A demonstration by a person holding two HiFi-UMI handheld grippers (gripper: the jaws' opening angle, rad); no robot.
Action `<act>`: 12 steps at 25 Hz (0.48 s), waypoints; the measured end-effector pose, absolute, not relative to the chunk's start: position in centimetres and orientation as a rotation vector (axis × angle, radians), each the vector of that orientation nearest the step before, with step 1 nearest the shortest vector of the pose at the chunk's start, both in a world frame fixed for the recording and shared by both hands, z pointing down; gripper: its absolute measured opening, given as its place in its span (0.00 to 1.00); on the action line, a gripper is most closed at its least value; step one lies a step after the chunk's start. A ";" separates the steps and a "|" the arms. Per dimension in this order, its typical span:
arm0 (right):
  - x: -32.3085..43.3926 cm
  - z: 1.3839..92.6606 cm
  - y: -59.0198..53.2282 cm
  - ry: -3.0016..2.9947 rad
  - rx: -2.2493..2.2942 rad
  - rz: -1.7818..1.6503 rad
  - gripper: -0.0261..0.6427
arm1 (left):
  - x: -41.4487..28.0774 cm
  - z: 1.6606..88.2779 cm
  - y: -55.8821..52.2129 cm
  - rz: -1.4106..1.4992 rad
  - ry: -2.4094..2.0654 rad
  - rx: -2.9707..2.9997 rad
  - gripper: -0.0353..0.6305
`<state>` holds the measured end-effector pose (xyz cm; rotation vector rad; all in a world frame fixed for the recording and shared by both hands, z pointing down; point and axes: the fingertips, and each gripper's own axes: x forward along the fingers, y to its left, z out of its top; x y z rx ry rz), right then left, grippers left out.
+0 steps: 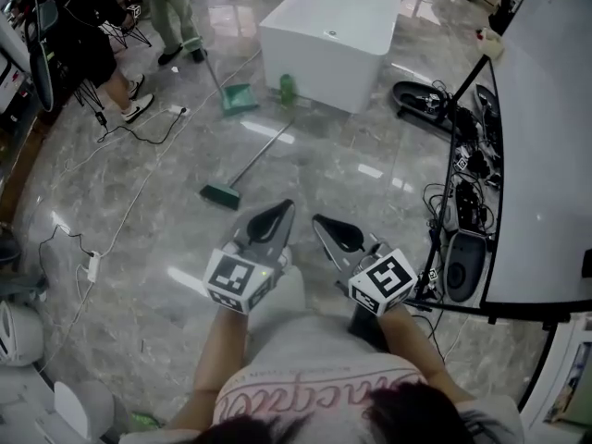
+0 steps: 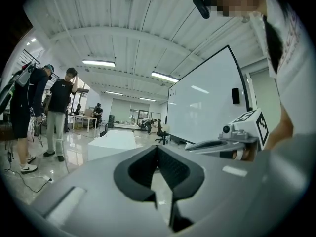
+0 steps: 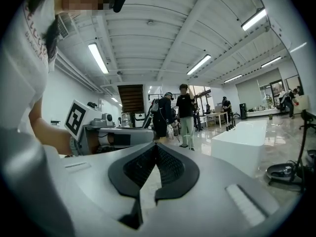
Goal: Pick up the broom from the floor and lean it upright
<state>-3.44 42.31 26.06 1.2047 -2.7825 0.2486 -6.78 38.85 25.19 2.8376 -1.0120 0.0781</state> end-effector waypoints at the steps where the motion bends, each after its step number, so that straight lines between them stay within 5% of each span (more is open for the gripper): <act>1: -3.6 26.2 41.2 -2.776 1.205 0.251 0.04 | -6.9 25.3 37.7 0.079 -1.009 2.835 0.05; 12: -5.7 26.0 29.3 -2.739 1.203 0.254 0.04 | -7.5 25.5 26.3 0.085 -0.926 2.848 0.05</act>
